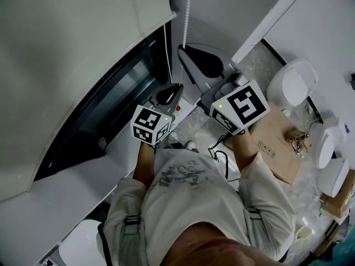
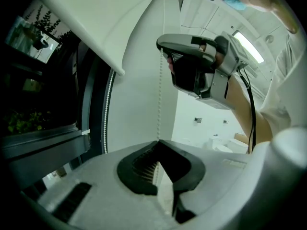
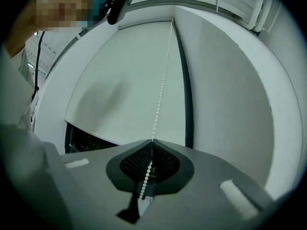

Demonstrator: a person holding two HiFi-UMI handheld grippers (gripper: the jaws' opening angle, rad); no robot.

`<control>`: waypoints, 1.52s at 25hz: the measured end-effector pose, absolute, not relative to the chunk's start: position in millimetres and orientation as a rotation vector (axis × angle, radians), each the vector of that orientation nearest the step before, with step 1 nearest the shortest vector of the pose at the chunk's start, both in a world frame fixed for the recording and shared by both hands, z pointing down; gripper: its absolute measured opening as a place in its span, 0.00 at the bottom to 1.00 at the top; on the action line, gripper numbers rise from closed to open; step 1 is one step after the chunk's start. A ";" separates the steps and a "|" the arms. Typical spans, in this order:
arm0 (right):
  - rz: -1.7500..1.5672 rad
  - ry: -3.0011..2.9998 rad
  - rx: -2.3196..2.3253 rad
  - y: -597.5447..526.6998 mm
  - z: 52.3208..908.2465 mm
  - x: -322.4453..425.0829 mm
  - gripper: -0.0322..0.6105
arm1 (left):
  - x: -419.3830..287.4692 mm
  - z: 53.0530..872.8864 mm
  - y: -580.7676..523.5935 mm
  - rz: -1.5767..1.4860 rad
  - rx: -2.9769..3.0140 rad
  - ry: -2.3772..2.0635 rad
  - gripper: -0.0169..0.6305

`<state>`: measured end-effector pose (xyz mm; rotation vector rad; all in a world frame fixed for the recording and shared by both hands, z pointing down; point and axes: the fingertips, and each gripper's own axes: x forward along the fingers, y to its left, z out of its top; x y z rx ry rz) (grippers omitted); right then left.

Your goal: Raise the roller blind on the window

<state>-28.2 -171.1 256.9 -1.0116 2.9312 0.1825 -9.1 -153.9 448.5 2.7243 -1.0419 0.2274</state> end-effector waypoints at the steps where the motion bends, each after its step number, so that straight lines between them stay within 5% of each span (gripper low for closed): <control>1: 0.184 2.928 -1.020 -171.8 257.3 -28.0 0.07 | -9.3 448.7 -154.1 0.226 2.722 -1.044 0.04; 38: 0.102 2.954 -1.084 -168.0 323.9 -25.5 0.06 | -14.7 514.0 -142.0 0.321 2.607 -1.035 0.04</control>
